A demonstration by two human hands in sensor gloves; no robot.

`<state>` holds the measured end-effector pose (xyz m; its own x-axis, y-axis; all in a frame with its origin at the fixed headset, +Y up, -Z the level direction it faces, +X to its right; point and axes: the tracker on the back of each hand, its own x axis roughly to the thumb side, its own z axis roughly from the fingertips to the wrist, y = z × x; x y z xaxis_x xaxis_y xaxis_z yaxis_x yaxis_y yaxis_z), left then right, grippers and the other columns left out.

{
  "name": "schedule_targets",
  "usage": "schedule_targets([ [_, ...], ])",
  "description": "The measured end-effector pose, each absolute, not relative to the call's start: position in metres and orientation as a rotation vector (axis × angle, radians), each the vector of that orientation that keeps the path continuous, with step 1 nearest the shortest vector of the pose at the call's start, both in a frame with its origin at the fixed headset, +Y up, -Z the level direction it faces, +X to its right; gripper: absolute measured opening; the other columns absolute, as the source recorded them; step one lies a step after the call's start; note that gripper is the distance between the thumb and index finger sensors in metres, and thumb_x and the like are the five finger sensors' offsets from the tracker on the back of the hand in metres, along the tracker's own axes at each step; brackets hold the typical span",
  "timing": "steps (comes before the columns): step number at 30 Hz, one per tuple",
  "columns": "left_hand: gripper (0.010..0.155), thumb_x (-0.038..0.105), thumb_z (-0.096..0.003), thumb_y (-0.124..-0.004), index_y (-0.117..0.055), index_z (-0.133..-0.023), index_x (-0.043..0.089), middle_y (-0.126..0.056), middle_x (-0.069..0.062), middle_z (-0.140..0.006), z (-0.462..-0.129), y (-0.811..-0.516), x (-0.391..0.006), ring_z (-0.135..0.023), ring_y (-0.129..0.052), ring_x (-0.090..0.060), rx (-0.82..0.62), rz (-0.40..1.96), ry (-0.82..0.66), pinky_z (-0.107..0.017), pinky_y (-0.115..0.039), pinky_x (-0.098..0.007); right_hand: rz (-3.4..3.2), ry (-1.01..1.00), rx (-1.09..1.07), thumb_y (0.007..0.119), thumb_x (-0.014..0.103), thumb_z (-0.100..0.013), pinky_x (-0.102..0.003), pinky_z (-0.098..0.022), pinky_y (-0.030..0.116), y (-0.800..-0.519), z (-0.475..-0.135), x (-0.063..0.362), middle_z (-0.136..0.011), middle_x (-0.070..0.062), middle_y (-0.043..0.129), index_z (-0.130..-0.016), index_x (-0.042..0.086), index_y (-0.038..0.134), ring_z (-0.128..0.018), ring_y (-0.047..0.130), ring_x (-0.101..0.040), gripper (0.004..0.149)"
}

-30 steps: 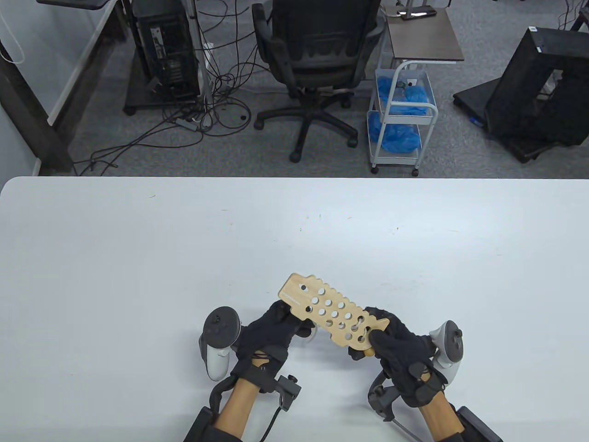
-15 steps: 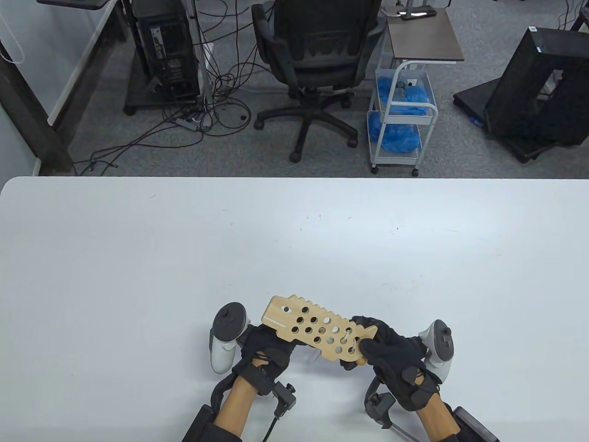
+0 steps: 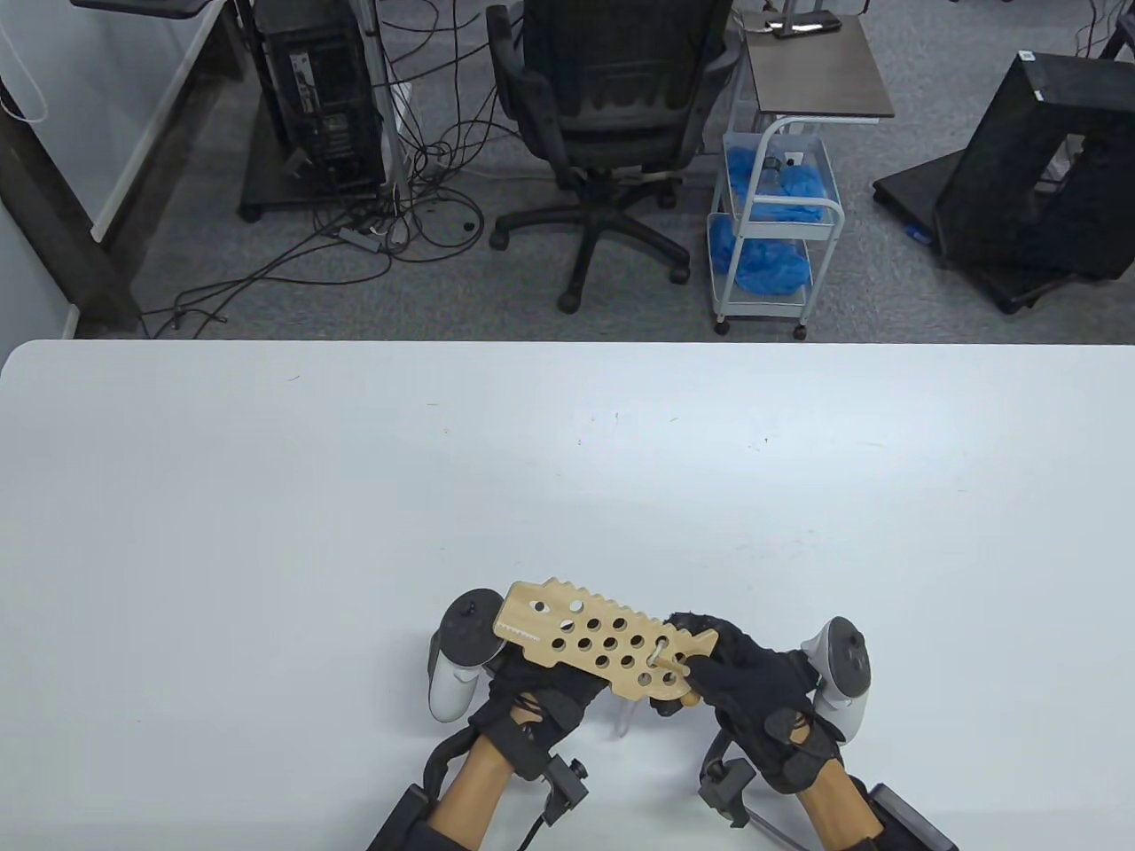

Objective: Remove rope from all holes on crocodile lacing toy

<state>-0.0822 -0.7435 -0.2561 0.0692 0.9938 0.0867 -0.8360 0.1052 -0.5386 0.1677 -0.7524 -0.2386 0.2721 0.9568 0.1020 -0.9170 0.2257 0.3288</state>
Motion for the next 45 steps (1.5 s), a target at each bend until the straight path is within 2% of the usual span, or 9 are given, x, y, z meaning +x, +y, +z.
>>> schedule_targets([
  [5, 0.058, 0.023, -0.0511, -0.076, -0.068, -0.108, 0.033, -0.074, -0.002, -0.110, -0.255, -0.739, -0.077, -0.094, -0.078, -0.026, -0.442, 1.491, -0.622, -0.072, -0.059, -0.067, 1.226, 0.108, 0.249, 0.085, 0.032, -0.043, -0.058, -0.047, 0.079, -0.759, -0.239, 0.174, -0.074, -0.012, 0.092, -0.088, 0.016, 0.073, -0.048, 0.103, -0.029, 0.050],
  [10, 0.075, 0.032, -0.0518, -0.080, -0.043, -0.117, 0.029, -0.059, -0.003, -0.122, -0.251, -0.740, -0.069, -0.104, -0.065, -0.032, -0.509, 1.522, -0.692, -0.074, -0.054, -0.069, 1.262, 0.063, 0.204, 0.084, 0.031, -0.043, -0.059, -0.047, 0.078, -0.757, -0.239, 0.180, -0.073, -0.013, 0.091, -0.086, 0.011, 0.073, -0.048, 0.103, -0.031, 0.049],
  [13, 0.069, 0.043, -0.0539, -0.073, -0.045, -0.116, 0.030, -0.075, 0.003, -0.113, -0.251, -0.742, -0.073, -0.100, -0.074, -0.027, -0.406, 1.516, -0.593, -0.073, -0.060, -0.066, 1.396, 0.026, 0.281, 0.087, 0.032, -0.040, -0.058, -0.047, 0.079, -0.749, -0.240, 0.181, -0.072, -0.012, 0.092, -0.083, 0.011, 0.074, -0.049, 0.104, -0.030, 0.049],
  [17, 0.067, 0.042, -0.0532, -0.072, -0.048, -0.114, 0.028, -0.091, 0.005, -0.100, -0.253, -0.741, -0.080, -0.090, -0.085, -0.023, -0.362, 1.552, -0.545, -0.071, -0.064, -0.064, 1.442, 0.045, 0.397, 0.092, 0.032, -0.038, -0.060, -0.048, 0.077, -0.742, -0.239, 0.174, -0.074, -0.012, 0.091, -0.082, 0.012, 0.074, -0.054, 0.102, -0.034, 0.051],
  [26, 0.071, 0.039, -0.0530, -0.070, -0.041, -0.115, 0.022, -0.084, -0.001, -0.101, -0.252, -0.741, -0.081, -0.092, -0.079, -0.028, -0.336, 1.341, -0.450, -0.071, -0.060, -0.066, 1.626, 0.010, 0.358, 0.089, 0.029, -0.040, -0.064, -0.046, 0.076, -0.746, -0.238, 0.176, -0.072, -0.021, 0.095, -0.082, 0.007, 0.081, -0.053, 0.101, -0.042, 0.048],
  [30, 0.075, 0.044, -0.0535, -0.069, -0.038, -0.115, 0.015, -0.084, -0.005, -0.101, -0.251, -0.743, -0.081, -0.091, -0.079, -0.031, -0.326, 1.311, -0.389, -0.070, -0.060, -0.066, 1.730, -0.092, 0.379, 0.090, 0.029, -0.039, -0.064, -0.047, 0.076, -0.737, -0.235, 0.177, -0.071, -0.020, 0.097, -0.080, 0.009, 0.085, -0.052, 0.102, -0.042, 0.046],
  [38, 0.077, 0.055, -0.0511, -0.068, -0.048, -0.114, 0.015, -0.087, -0.009, -0.099, -0.246, -0.741, -0.076, -0.089, -0.081, -0.034, -0.302, 1.181, -0.359, -0.067, -0.063, -0.067, 1.843, -0.269, 0.358, 0.090, 0.030, -0.039, -0.064, -0.049, 0.075, -0.726, -0.226, 0.178, -0.073, -0.020, 0.096, -0.080, 0.011, 0.085, -0.054, 0.101, -0.042, 0.045],
  [40, 0.077, 0.058, -0.0501, -0.068, -0.053, -0.113, 0.015, -0.092, -0.007, -0.094, -0.246, -0.740, -0.075, -0.084, -0.086, -0.033, -0.306, 1.151, -0.364, -0.066, -0.065, -0.066, 1.884, -0.311, 0.361, 0.090, 0.030, -0.039, -0.064, -0.050, 0.075, -0.723, -0.224, 0.179, -0.073, -0.020, 0.096, -0.081, 0.012, 0.085, -0.054, 0.101, -0.041, 0.046],
  [45, 0.086, 0.062, -0.0488, -0.071, -0.047, -0.112, 0.010, -0.101, 0.000, -0.078, -0.246, -0.741, -0.074, -0.070, -0.096, -0.025, -0.341, 1.179, -0.381, -0.063, -0.071, -0.062, 1.952, -0.398, 0.380, 0.090, 0.030, -0.040, -0.064, -0.050, 0.074, -0.717, -0.218, 0.175, -0.073, -0.020, 0.096, -0.081, 0.012, 0.085, -0.055, 0.100, -0.042, 0.045],
])
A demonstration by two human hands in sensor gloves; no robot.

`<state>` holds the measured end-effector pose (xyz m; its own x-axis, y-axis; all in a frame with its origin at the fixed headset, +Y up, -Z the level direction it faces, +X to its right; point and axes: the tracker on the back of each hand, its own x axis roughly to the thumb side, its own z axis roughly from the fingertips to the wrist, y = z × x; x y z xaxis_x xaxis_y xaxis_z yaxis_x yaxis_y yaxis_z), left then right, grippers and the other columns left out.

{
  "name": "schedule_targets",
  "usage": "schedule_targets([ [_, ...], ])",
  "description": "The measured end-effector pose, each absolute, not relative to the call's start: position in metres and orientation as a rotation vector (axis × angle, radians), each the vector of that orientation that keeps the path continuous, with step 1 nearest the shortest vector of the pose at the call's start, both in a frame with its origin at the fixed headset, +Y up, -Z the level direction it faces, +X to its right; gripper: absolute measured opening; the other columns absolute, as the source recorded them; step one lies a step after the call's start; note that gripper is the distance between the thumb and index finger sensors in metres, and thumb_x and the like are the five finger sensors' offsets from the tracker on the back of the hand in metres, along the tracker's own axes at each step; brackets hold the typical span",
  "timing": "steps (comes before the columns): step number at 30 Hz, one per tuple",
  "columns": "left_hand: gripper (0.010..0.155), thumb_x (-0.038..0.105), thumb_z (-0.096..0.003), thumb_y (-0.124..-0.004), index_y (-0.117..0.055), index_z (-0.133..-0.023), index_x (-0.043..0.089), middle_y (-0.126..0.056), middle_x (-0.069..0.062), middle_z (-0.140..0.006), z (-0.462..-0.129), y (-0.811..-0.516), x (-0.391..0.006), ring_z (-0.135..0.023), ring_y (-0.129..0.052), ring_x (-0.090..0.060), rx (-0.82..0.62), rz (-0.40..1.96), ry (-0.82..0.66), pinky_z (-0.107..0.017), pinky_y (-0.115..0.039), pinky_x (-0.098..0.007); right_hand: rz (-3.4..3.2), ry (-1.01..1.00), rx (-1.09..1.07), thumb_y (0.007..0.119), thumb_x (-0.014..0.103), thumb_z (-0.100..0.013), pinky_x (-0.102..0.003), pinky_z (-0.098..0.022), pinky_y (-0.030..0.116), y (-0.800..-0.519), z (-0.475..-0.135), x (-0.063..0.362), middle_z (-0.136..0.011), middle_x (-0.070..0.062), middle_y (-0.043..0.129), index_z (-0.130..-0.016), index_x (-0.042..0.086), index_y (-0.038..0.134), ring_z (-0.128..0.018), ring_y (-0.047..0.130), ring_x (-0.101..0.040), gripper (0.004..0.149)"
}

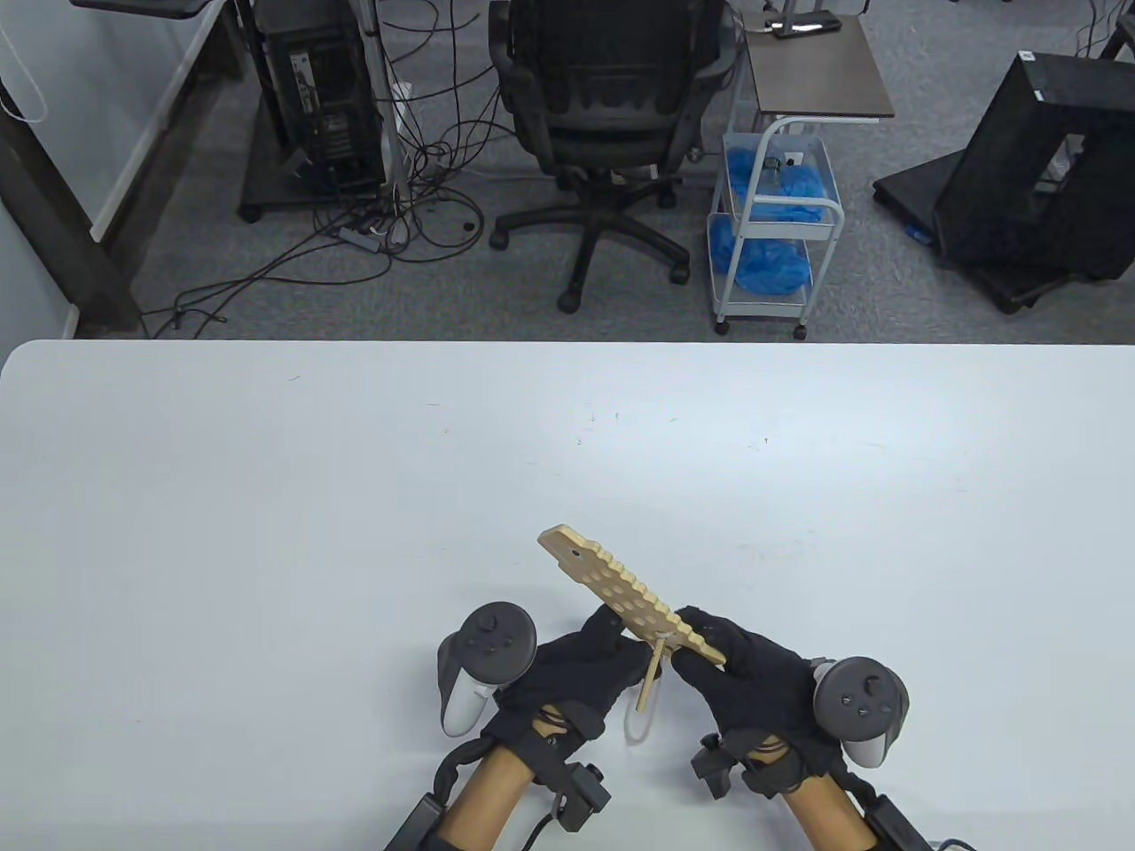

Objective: Remove rope from all holes on crocodile lacing toy

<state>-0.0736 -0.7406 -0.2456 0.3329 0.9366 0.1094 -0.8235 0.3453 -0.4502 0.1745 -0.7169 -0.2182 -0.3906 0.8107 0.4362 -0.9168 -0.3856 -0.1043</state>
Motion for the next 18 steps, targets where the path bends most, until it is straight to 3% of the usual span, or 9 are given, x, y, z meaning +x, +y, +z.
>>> schedule_targets([
  [4, 0.089, 0.055, -0.0483, -0.079, -0.040, -0.111, 0.005, -0.102, 0.005, -0.073, -0.246, -0.744, -0.071, -0.065, -0.100, -0.020, -0.417, 1.243, -0.381, -0.063, -0.073, -0.060, 2.046, -0.478, 0.385, 0.089, 0.031, -0.040, -0.063, -0.050, 0.075, -0.713, -0.213, 0.170, -0.073, -0.019, 0.096, -0.081, 0.012, 0.084, -0.054, 0.101, -0.041, 0.045],
  [9, 0.086, 0.048, -0.0477, -0.082, -0.041, -0.112, 0.007, -0.102, 0.007, -0.071, -0.247, -0.743, -0.072, -0.062, -0.101, -0.018, -0.409, 1.243, -0.367, -0.063, -0.074, -0.058, 2.041, -0.459, 0.360, 0.088, 0.031, -0.040, -0.063, -0.049, 0.075, -0.715, -0.214, 0.170, -0.072, -0.019, 0.095, -0.081, 0.011, 0.082, -0.054, 0.101, -0.041, 0.046],
  [18, 0.077, 0.042, -0.0471, -0.083, -0.050, -0.112, 0.018, -0.102, 0.005, -0.072, -0.250, -0.736, -0.081, -0.054, -0.100, -0.016, -0.302, 1.132, -0.367, -0.063, -0.075, -0.057, 1.858, -0.385, 0.105, 0.087, 0.032, -0.040, -0.061, -0.042, 0.079, -0.729, -0.225, 0.199, -0.062, -0.022, 0.098, -0.077, 0.003, 0.083, -0.042, 0.103, -0.038, 0.047],
])
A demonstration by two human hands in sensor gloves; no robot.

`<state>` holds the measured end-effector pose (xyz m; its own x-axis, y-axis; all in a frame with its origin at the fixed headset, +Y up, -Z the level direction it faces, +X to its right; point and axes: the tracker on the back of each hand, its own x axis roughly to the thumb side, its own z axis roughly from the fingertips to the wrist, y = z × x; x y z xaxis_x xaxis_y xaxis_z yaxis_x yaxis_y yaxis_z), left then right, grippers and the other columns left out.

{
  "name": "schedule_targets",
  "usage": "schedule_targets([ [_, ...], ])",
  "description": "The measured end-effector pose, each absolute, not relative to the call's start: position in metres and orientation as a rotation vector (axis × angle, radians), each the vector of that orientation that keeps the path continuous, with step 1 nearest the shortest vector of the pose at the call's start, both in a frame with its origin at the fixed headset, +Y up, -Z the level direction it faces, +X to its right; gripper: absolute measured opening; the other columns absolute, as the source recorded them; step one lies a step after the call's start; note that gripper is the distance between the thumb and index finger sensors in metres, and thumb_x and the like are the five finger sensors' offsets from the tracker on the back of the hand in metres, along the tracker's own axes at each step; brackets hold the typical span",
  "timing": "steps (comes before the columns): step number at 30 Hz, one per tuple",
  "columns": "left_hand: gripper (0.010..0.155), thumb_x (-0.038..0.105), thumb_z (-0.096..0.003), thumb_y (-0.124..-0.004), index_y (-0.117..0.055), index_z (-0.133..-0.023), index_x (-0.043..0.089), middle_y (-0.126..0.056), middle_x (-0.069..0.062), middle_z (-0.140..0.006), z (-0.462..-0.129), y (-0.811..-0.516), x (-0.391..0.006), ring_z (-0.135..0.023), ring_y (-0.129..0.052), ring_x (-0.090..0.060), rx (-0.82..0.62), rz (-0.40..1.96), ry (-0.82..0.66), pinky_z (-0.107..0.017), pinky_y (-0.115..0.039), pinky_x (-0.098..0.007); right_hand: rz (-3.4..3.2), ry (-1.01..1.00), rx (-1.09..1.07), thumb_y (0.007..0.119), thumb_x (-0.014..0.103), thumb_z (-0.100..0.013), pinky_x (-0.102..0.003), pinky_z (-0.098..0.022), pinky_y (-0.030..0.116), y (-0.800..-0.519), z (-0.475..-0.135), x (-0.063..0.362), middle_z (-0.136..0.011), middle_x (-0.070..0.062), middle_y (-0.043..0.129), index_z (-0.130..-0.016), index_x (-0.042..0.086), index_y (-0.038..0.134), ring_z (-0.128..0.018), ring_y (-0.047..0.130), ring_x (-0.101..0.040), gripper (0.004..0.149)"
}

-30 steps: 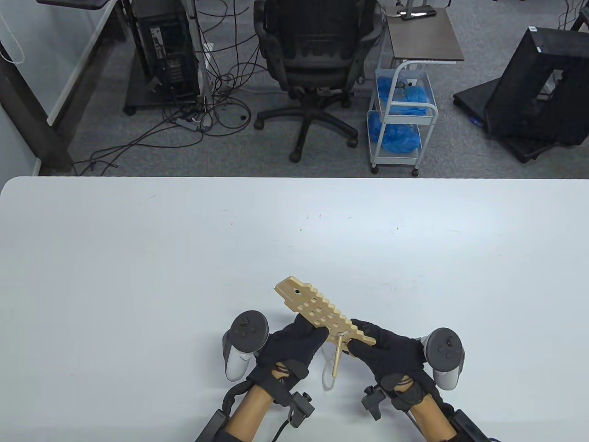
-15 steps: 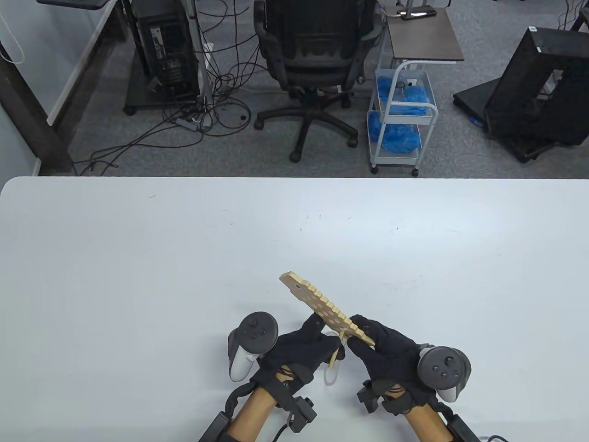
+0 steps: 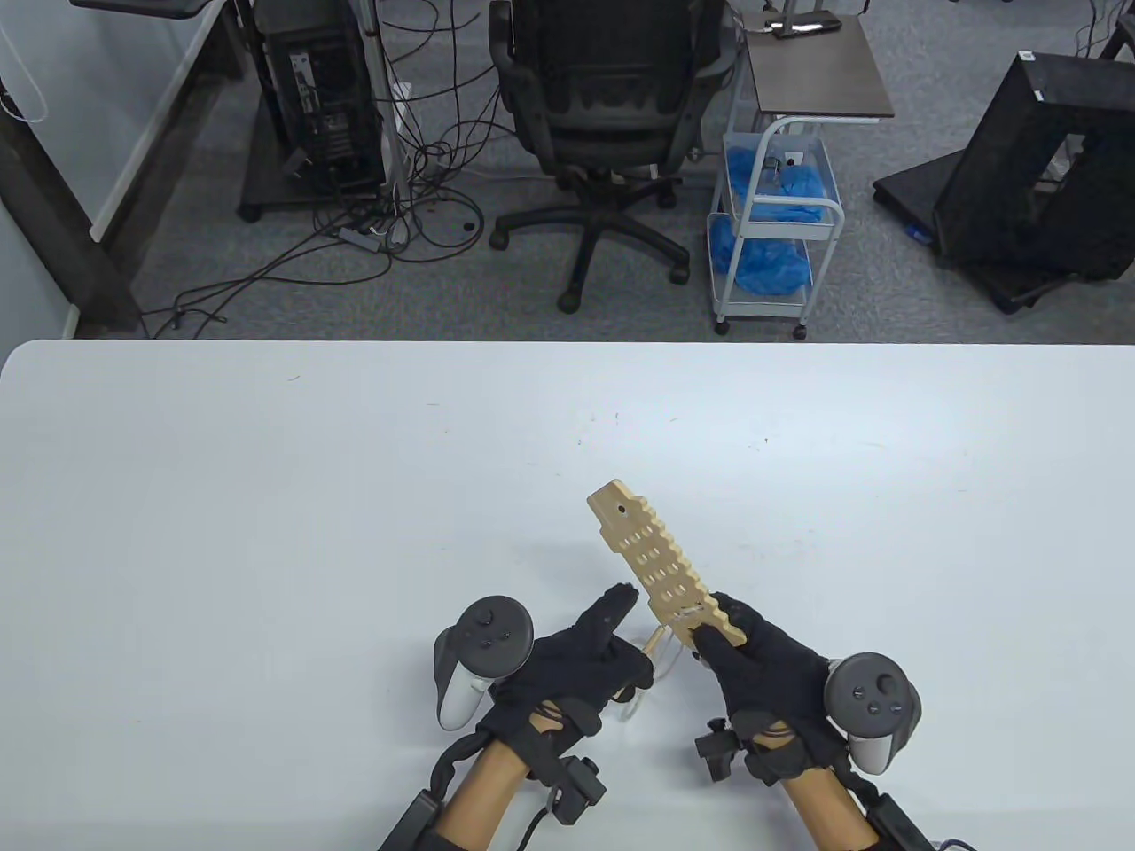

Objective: Remove rope from all holes on crocodile lacing toy

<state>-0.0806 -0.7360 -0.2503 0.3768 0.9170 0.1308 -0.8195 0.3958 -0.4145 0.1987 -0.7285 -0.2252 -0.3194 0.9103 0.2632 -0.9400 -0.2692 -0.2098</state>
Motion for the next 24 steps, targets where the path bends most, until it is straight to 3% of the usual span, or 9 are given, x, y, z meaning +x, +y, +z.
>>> schedule_targets([
  [12, 0.072, 0.026, -0.0480, -0.085, -0.054, -0.112, 0.035, -0.091, 0.002, -0.089, -0.258, -0.731, -0.104, -0.055, -0.103, -0.013, -0.228, 1.093, -0.300, -0.065, -0.076, -0.056, 1.581, -0.336, -0.119, 0.086, 0.036, -0.041, -0.059, -0.037, 0.082, -0.742, -0.236, 0.238, -0.053, -0.022, 0.101, -0.072, 0.000, 0.086, -0.032, 0.104, -0.035, 0.047],
  [15, 0.069, 0.024, -0.0485, -0.084, -0.057, -0.111, 0.037, -0.089, 0.002, -0.090, -0.260, -0.729, -0.111, -0.058, -0.102, -0.014, -0.190, 1.086, -0.287, -0.065, -0.074, -0.057, 1.558, -0.337, -0.150, 0.086, 0.036, -0.041, -0.059, -0.036, 0.082, -0.743, -0.237, 0.244, -0.052, -0.022, 0.101, -0.072, 0.000, 0.087, -0.031, 0.105, -0.035, 0.047],
  [16, 0.066, 0.033, -0.0486, -0.081, -0.058, -0.110, 0.038, -0.090, 0.002, -0.089, -0.260, -0.728, -0.112, -0.058, -0.102, -0.015, -0.177, 1.085, -0.280, -0.065, -0.075, -0.056, 1.554, -0.336, -0.153, 0.086, 0.036, -0.041, -0.058, -0.036, 0.082, -0.743, -0.237, 0.245, -0.052, -0.022, 0.101, -0.071, 0.000, 0.087, -0.031, 0.105, -0.034, 0.047],
  [17, 0.068, 0.025, -0.0485, -0.084, -0.058, -0.110, 0.039, -0.090, 0.003, -0.089, -0.261, -0.727, -0.115, -0.058, -0.102, -0.015, -0.158, 1.082, -0.272, -0.065, -0.075, -0.056, 1.540, -0.334, -0.163, 0.086, 0.036, -0.041, -0.059, -0.036, 0.082, -0.744, -0.238, 0.247, -0.052, -0.022, 0.101, -0.071, 0.000, 0.087, -0.031, 0.105, -0.035, 0.047],
  [24, 0.062, 0.029, -0.0489, -0.085, -0.064, -0.104, 0.047, -0.096, 0.005, -0.084, -0.262, -0.723, -0.137, -0.061, -0.104, -0.016, -0.021, 1.058, -0.165, -0.063, -0.077, -0.056, 1.467, -0.333, -0.225, 0.086, 0.037, -0.042, -0.059, -0.035, 0.082, -0.748, -0.239, 0.257, -0.051, -0.022, 0.101, -0.071, -0.001, 0.087, -0.031, 0.104, -0.035, 0.048],
])
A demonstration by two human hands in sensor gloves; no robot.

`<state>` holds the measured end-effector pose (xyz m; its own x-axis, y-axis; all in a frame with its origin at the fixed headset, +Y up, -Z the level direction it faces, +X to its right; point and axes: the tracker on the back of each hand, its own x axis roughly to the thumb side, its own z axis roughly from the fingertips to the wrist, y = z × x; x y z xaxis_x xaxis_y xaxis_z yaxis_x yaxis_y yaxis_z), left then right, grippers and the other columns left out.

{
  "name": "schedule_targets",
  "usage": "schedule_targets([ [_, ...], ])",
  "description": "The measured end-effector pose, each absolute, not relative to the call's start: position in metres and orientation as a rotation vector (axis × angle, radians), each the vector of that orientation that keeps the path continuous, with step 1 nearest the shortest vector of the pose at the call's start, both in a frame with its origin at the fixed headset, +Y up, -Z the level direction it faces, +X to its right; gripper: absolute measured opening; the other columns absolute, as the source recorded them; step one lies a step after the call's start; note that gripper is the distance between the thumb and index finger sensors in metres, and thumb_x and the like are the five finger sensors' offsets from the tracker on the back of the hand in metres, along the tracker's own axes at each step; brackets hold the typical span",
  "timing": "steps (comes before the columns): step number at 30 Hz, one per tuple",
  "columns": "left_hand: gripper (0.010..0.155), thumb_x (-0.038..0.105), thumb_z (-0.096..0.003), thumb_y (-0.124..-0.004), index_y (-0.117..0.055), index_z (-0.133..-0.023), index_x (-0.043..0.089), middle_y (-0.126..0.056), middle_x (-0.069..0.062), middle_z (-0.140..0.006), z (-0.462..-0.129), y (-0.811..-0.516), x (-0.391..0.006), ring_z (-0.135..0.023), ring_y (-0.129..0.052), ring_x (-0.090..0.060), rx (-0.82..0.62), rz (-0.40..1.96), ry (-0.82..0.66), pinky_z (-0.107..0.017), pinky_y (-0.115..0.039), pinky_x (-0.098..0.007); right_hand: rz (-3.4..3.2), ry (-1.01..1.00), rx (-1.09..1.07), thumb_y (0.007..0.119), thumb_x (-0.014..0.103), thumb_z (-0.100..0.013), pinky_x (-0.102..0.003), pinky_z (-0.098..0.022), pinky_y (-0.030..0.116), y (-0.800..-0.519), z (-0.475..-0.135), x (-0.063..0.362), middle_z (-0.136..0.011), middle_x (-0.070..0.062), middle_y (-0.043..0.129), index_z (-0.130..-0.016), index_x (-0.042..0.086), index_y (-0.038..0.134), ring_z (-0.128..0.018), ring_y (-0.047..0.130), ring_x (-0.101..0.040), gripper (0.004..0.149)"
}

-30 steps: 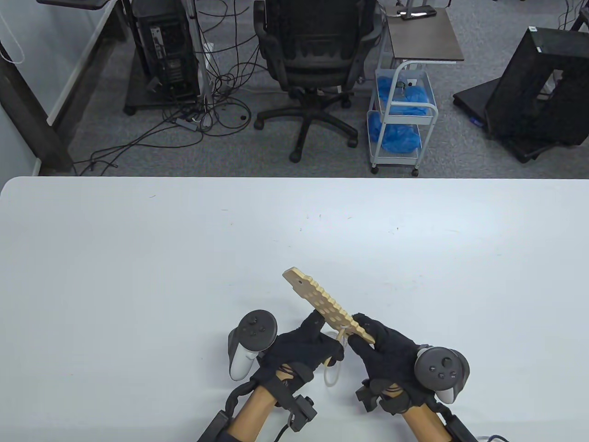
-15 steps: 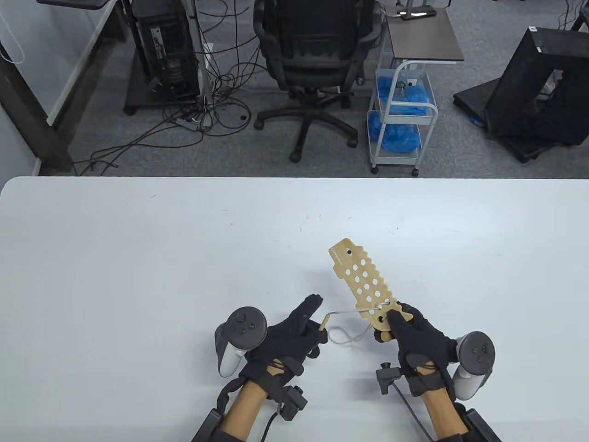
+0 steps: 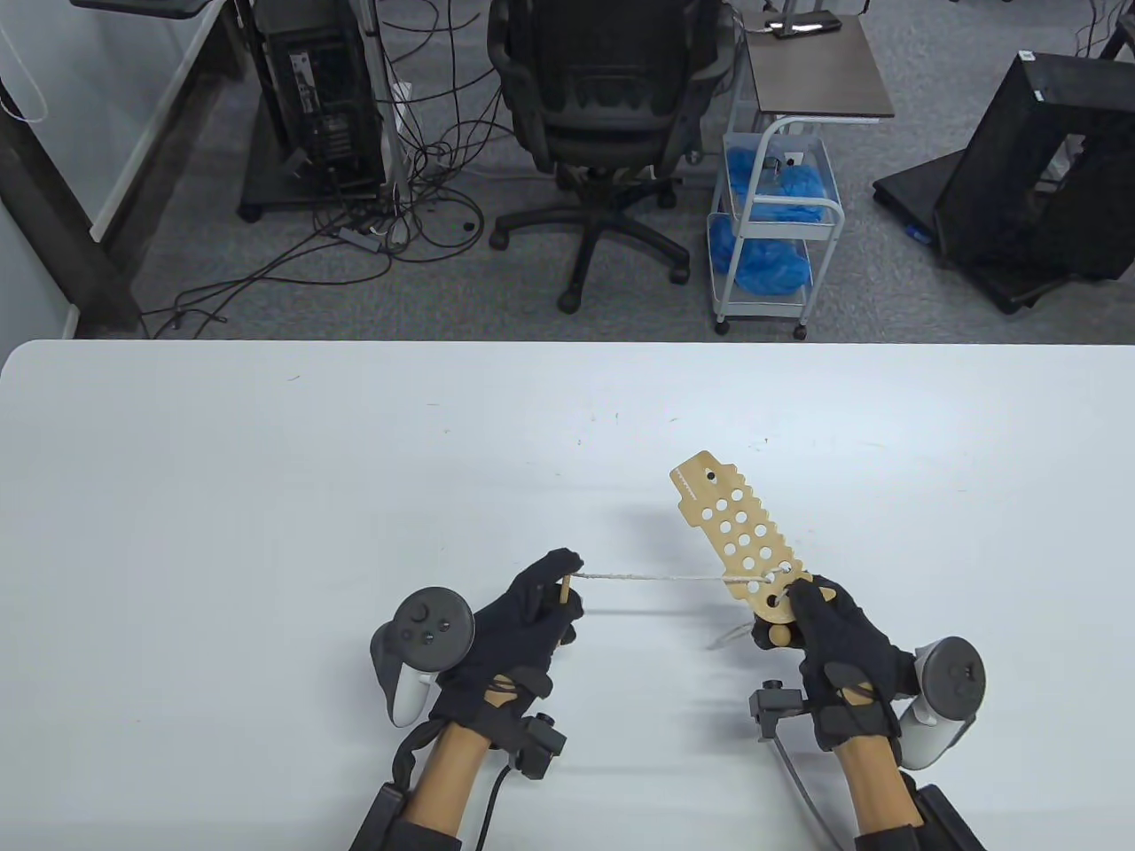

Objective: Remove rope from all holes on crocodile lacing toy

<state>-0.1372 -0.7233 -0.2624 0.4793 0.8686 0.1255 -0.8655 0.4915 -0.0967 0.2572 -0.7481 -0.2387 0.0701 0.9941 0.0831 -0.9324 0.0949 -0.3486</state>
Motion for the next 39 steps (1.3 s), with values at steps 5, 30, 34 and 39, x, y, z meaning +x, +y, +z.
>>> schedule_targets([
  [5, 0.059, 0.031, -0.0488, -0.085, -0.066, -0.102, 0.047, -0.098, 0.007, -0.082, -0.265, -0.724, -0.154, -0.061, -0.105, -0.015, 0.034, 1.092, -0.085, -0.063, -0.077, -0.055, 1.428, -0.336, -0.273, 0.086, 0.037, -0.042, -0.059, -0.035, 0.082, -0.750, -0.239, 0.265, -0.051, -0.023, 0.101, -0.070, -0.001, 0.087, -0.030, 0.104, -0.035, 0.048],
  [30, 0.055, 0.040, -0.0498, -0.080, -0.063, -0.101, 0.044, -0.097, 0.008, -0.083, -0.268, -0.735, -0.212, -0.063, -0.102, -0.015, 0.140, 1.189, 0.167, -0.060, -0.080, -0.050, 1.292, -0.324, -0.381, 0.082, 0.038, -0.044, -0.059, -0.035, 0.081, -0.759, -0.239, 0.287, -0.053, -0.023, 0.099, -0.072, -0.002, 0.085, -0.032, 0.103, -0.035, 0.049],
  [34, 0.054, 0.040, -0.0501, -0.080, -0.062, -0.102, 0.043, -0.097, 0.007, -0.083, -0.268, -0.736, -0.213, -0.062, -0.102, -0.015, 0.138, 1.190, 0.190, -0.059, -0.080, -0.050, 1.270, -0.325, -0.388, 0.081, 0.038, -0.044, -0.059, -0.036, 0.080, -0.760, -0.239, 0.289, -0.053, -0.024, 0.099, -0.073, -0.002, 0.084, -0.033, 0.103, -0.035, 0.049],
  [39, 0.054, 0.040, -0.0508, -0.078, -0.062, -0.102, 0.042, -0.096, 0.008, -0.083, -0.267, -0.736, -0.216, -0.063, -0.102, -0.014, 0.140, 1.198, 0.210, -0.060, -0.080, -0.049, 1.242, -0.325, -0.399, 0.080, 0.039, -0.045, -0.059, -0.036, 0.080, -0.762, -0.238, 0.291, -0.054, -0.024, 0.099, -0.073, -0.002, 0.084, -0.033, 0.103, -0.035, 0.050],
])
